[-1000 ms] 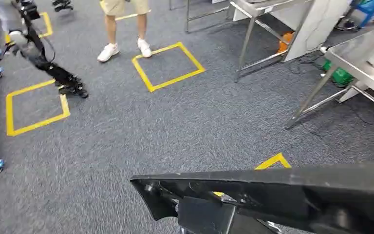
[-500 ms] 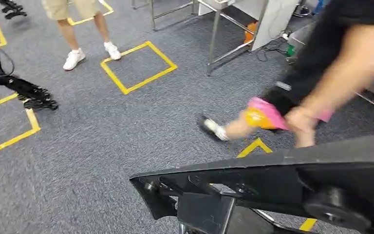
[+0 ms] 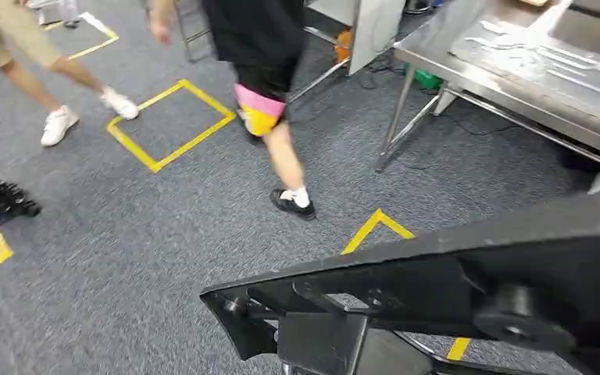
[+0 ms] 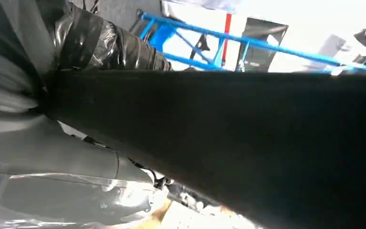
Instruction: Take the parts from the cabinet and place them on the table.
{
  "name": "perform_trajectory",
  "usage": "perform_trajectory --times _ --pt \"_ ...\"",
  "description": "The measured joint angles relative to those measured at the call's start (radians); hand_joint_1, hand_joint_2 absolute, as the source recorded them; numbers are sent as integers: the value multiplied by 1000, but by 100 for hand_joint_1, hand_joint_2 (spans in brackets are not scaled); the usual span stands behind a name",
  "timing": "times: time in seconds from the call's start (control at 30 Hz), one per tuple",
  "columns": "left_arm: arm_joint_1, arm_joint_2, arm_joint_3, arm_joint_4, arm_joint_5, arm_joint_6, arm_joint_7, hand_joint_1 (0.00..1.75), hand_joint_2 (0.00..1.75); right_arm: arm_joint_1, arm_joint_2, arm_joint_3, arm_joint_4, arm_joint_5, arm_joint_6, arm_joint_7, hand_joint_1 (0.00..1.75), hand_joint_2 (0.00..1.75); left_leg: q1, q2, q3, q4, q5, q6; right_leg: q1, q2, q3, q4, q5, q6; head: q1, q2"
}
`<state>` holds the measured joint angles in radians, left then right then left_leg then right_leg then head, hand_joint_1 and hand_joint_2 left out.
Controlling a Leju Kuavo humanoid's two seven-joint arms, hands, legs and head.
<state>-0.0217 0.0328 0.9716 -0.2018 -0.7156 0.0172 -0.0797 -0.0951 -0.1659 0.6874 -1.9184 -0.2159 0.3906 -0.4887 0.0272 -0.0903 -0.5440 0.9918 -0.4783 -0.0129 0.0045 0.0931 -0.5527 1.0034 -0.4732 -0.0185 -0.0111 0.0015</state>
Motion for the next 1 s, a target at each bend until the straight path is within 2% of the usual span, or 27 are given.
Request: perform_trajectory --times 0.1,0.13,0.17,0.2,0.23,0.27,0.3,0.33,0.37,0.4,0.43,0.47,0.5,0.53,0.6,0.63,0.67,0.7,0.73,0.77,0.8,0.83,0.87,0.9,0.93,0.97,1.0 --pt "-2 0 0 0 0 0 0 0 175 2 0 2 0 0 0 0 175 175 -8 31 0 5 2 16 -10 32 -11 -7 10 20 0 0" --pt "-3 -3 0 0 0 0 0 0 175 2 0 3 0 0 0 0 175 175 0 45 1 -3 9 25 -9 33 -13 -2 7 25 0 0" --pt "-5 -2 0 0 0 0 0 0 175 2 0 3 -1 0 0 0 175 175 0 56 3 -5 10 32 -7 -22 -19 18 -8 28 1 0" --pt "-4 -2 0 0 0 0 -1 0 175 -2 0 3 -1 0 0 0 175 175 -1 68 2 -5 8 40 -7 -62 -45 70 -43 33 1 0" --pt "-1 -2 0 0 0 0 0 0 175 -2 0 4 -1 0 0 0 175 175 -3 81 2 -5 8 41 -11 -78 -85 150 -84 38 2 0" --pt "2 -2 0 0 0 0 0 0 175 -2 0 5 0 0 0 0 175 175 -4 95 1 -4 6 43 -13 -84 -126 231 -120 42 1 0" --pt "5 -2 0 0 0 0 0 0 175 0 0 6 0 0 0 0 175 175 -5 108 1 -4 4 42 -15 -86 -160 295 -139 45 1 0" --pt "4 -2 0 0 -1 -1 0 0 175 1 0 6 2 0 0 0 175 175 -5 120 2 -4 3 41 -17 -87 -174 317 -134 47 1 0" --pt "3 -2 0 0 -5 -1 0 0 175 2 0 7 3 0 0 0 175 175 -5 132 5 -4 0 40 -18 -90 -161 286 -102 47 1 0" --pt "1 -2 0 0 -6 -2 -1 0 175 2 0 8 3 0 2 0 175 175 -5 143 10 -4 -3 38 -18 -95 -124 213 -56 44 1 0" --pt "-1 -2 0 0 -6 -3 -1 0 175 1 0 8 3 -2 2 0 175 175 -5 152 16 -5 -6 35 -16 -106 -75 119 -11 39 1 0" --pt "-2 -3 0 0 -6 -3 -2 0 175 0 0 9 3 -3 2 0 175 175 -5 159 23 -6 -9 31 -11 -140 -24 25 25 28 1 0" --pt "-2 -5 0 0 -6 -3 -3 0 175 -3 0 10 3 -3 2 0 175 175 -8 168 27 -7 -13 25 1 -171 -12 -5 7 23 1 0" --pt "-2 -6 0 0 -6 -4 -6 0 175 -5 0 11 3 -5 2 2 175 175 -9 173 28 -8 -15 18 4 -157 -14 -6 11 17 1 0" --pt "-4 -8 0 0 -6 -5 -11 0 175 -5 0 11 4 -8 1 4 175 175 -8 195 38 -16 -18 8 7 -136 -18 -4 8 10 1 0" --pt "-8 -9 0 0 -6 -5 -13 0 175 -5 0 11 3 -9 1 4 175 175 -12 205 44 -18 -20 1 5 -124 -15 -16 14 2 1 0" --pt "-10 -9 0 0 -7 -5 -14 0 175 -4 0 12 2 -10 1 4 175 175 -5 174 40 -4 -30 -4 -6 -117 -6 -24 22 -2 1 0" --pt "-9 -9 0 0 -7 -4 -16 0 175 -9 0 12 2 -13 1 4 175 175 -5 133 21 37 -59 -3 -7 -109 -5 -27 23 -11 1 0" --pt "-7 -9 0 0 -7 -3 -17 0 175 -11 0 13 2 -14 1 5 175 175 -4 112 -13 107 -99 -3 -6 -100 -6 -26 23 -14 0 0" --pt "-3 -9 0 0 -7 -2 -17 0 175 -10 0 15 3 -17 1 5 175 175 -5 100 -57 196 -140 -4 -4 -89 -6 -26 22 -16 0 0" --pt "0 -9 1 0 -7 0 -18 0 175 -10 0 16 4 -19 1 8 175 175 -5 97 -99 275 -167 -6 -2 -76 -7 -23 20 -18 1 0" --pt "2 -9 2 0 -7 -1 -19 0 175 -10 0 18 6 -21 1 11 175 175 -5 97 -125 314 -166 -7 -1 -63 -6 -21 19 -19 0 0" --pt "2 -10 3 0 -6 -2 -21 0 175 -9 0 19 7 -21 1 13 175 175 -5 97 -124 300 -140 -6 0 -51 -3 -20 18 -19 1 0" --pt "1 -11 3 0 -6 -3 -24 0 175 -9 0 19 8 -23 1 15 175 175 -5 95 -103 240 -92 -5 -1 -38 1 -19 15 -17 1 0" --pt "0 -11 3 0 -6 -3 -26 0 175 -10 0 19 8 -24 0 16 175 175 -5 87 -69 156 -39 -3 -1 -25 4 -16 12 -14 0 0" --pt "1 -11 5 0 -5 -5 -26 0 175 -10 0 20 8 -25 0 16 175 175 -5 56 -27 58 11 2 -2 -14 7 -12 8 -11 1 0" --pt "1 -11 8 0 -4 -8 -27 0 175 -11 0 21 8 -27 0 16 175 175 -5 12 -10 16 7 8 0 -6 7 -11 5 -6 1 0"
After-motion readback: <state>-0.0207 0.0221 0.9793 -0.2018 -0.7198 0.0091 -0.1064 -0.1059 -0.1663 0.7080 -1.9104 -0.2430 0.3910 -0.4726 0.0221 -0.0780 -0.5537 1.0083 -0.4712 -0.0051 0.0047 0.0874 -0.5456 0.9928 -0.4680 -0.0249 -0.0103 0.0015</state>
